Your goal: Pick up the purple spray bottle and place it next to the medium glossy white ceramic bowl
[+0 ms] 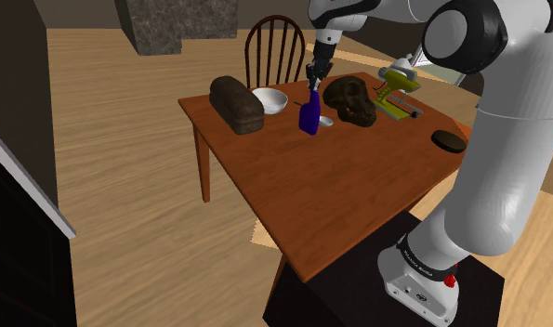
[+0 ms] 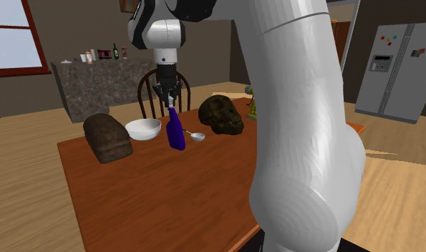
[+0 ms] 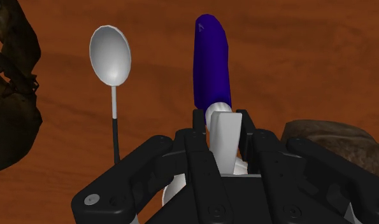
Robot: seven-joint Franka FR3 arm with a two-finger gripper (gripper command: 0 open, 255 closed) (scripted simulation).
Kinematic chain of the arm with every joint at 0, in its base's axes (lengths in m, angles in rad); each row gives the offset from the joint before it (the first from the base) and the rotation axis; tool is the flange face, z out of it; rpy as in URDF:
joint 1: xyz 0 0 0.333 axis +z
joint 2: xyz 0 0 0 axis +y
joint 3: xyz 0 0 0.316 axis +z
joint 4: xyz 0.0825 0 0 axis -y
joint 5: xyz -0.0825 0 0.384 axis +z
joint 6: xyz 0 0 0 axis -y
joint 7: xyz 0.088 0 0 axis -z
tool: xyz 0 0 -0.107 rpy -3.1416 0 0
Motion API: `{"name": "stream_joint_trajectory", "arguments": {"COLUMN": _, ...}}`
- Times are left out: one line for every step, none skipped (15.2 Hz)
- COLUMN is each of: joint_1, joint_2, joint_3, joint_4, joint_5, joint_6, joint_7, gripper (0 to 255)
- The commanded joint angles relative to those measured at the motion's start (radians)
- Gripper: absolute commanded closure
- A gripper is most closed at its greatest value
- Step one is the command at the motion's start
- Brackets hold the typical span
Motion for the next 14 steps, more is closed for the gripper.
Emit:
{"name": "stream_joint_trajectory", "arguments": {"joint_1": 0.000, "joint_2": 0.000, "joint_3": 0.000, "joint_4": 0.000, "joint_5": 0.000, "joint_6": 0.001, "joint_7": 0.000, "gripper": 255}}
{"name": "stream_joint_trajectory", "arguments": {"joint_1": 0.000, "joint_2": 0.000, "joint_3": 0.000, "joint_4": 0.000, "joint_5": 0.000, "joint_6": 0.001, "joint_7": 0.000, "gripper": 255}}
{"name": "stream_joint_trajectory", "arguments": {"joint_1": 0.000, "joint_2": 0.000, "joint_3": 0.000, "joint_4": 0.000, "joint_5": 0.000, "joint_6": 0.001, "joint_7": 0.000, "gripper": 255}}
{"name": "stream_joint_trajectory", "arguments": {"joint_1": 0.000, "joint_2": 0.000, "joint_3": 0.000, "joint_4": 0.000, "joint_5": 0.000, "joint_6": 0.001, "joint_7": 0.000, "gripper": 0}}
{"name": "stream_joint_trajectory", "arguments": {"joint_1": 0.000, "joint_2": 0.000, "joint_3": 0.000, "joint_4": 0.000, "joint_5": 0.000, "joint_6": 0.001, "joint_7": 0.000, "gripper": 0}}
{"name": "stream_joint_trajectory", "arguments": {"joint_1": 0.000, "joint_2": 0.000, "joint_3": 0.000, "joint_4": 0.000, "joint_5": 0.000, "joint_6": 0.001, "joint_7": 0.000, "gripper": 0}}
{"name": "stream_joint_trajectory", "arguments": {"joint_1": 0.000, "joint_2": 0.000, "joint_3": 0.000, "joint_4": 0.000, "joint_5": 0.000, "joint_6": 0.001, "joint_7": 0.000, "gripper": 0}}
{"name": "stream_joint_trajectory", "arguments": {"joint_1": 0.000, "joint_2": 0.000, "joint_3": 0.000, "joint_4": 0.000, "joint_5": 0.000, "joint_6": 0.001, "joint_7": 0.000, "gripper": 0}}
{"name": "stream_joint_trajectory", "arguments": {"joint_1": 0.000, "joint_2": 0.000, "joint_3": 0.000, "joint_4": 0.000, "joint_5": 0.000, "joint_6": 0.001, "joint_7": 0.000, "gripper": 0}}
{"name": "stream_joint_trajectory", "arguments": {"joint_1": -0.001, "joint_2": -0.006, "joint_3": -0.002, "joint_4": 0.026, "joint_5": -0.003, "joint_6": -0.030, "joint_7": 0.003, "gripper": 0}}
{"name": "stream_joint_trajectory", "arguments": {"joint_1": -0.002, "joint_2": -0.010, "joint_3": -0.003, "joint_4": 0.054, "joint_5": -0.006, "joint_6": -0.062, "joint_7": 0.005, "gripper": 0}}
{"name": "stream_joint_trajectory", "arguments": {"joint_1": -0.004, "joint_2": -0.012, "joint_3": -0.005, "joint_4": 0.084, "joint_5": -0.008, "joint_6": -0.094, "joint_7": 0.007, "gripper": 0}}
{"name": "stream_joint_trajectory", "arguments": {"joint_1": -0.006, "joint_2": -0.013, "joint_3": -0.005, "joint_4": 0.109, "joint_5": -0.009, "joint_6": -0.120, "joint_7": 0.008, "gripper": 0}}
{"name": "stream_joint_trajectory", "arguments": {"joint_1": -0.006, "joint_2": -0.013, "joint_3": -0.005, "joint_4": 0.109, "joint_5": -0.009, "joint_6": -0.120, "joint_7": 0.008, "gripper": 0}}
